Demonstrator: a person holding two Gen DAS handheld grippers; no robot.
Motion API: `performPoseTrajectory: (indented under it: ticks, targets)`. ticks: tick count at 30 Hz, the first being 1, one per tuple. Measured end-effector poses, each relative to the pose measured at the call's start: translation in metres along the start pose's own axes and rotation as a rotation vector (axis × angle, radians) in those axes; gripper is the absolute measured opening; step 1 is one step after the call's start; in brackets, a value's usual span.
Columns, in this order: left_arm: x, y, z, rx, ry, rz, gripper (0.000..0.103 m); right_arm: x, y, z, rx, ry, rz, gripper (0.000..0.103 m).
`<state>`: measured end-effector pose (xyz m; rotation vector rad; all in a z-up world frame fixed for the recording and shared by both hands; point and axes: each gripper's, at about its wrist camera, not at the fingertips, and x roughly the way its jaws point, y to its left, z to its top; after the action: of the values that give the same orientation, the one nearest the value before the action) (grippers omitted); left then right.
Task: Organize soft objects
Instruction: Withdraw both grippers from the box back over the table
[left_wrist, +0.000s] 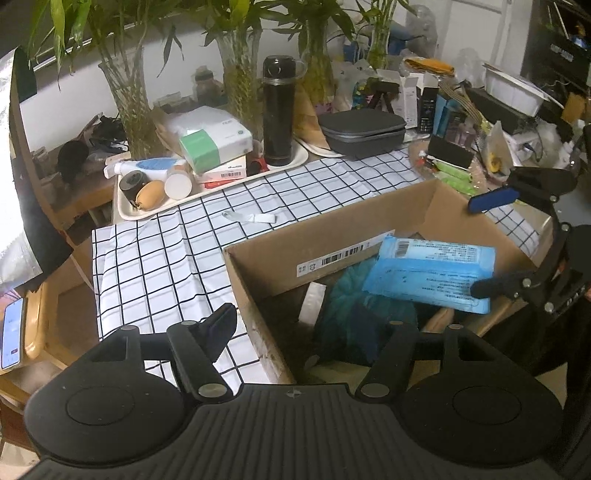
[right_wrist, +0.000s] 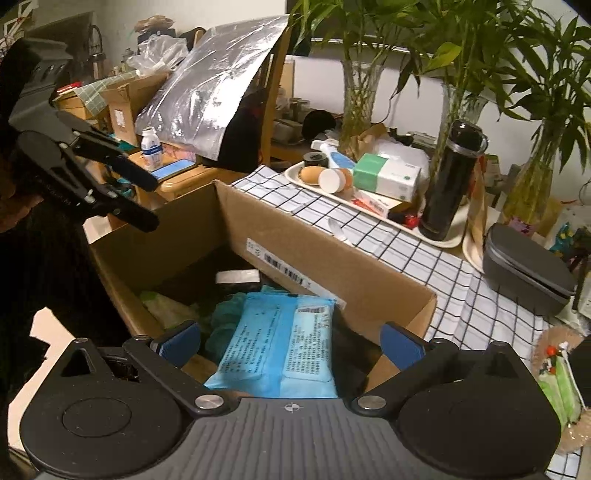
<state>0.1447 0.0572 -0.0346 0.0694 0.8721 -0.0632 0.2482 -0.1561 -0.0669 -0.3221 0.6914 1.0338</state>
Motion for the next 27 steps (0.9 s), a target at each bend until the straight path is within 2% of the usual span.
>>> performPoseTrajectory:
  ticks: [8, 12, 18, 27]
  targets:
    - [0.0, 0.003, 0.0, -0.013, -0.037, -0.011, 0.066, 0.003, -0.003, 0.001, -0.006, -0.013, -0.077, 0.103]
    - [-0.001, 0.006, 0.001, -0.024, -0.072, -0.019, 0.066, 0.004, -0.008, 0.003, 0.014, -0.029, -0.118, 0.103]
    - [-0.001, 0.013, 0.004, -0.05, -0.113, -0.025, 0.066, 0.011, -0.019, 0.003, 0.066, -0.007, -0.186, 0.103]
    - [0.006, 0.029, 0.007, -0.098, -0.139, -0.031, 0.066, 0.019, -0.033, 0.004, 0.123, -0.002, -0.208, 0.103]
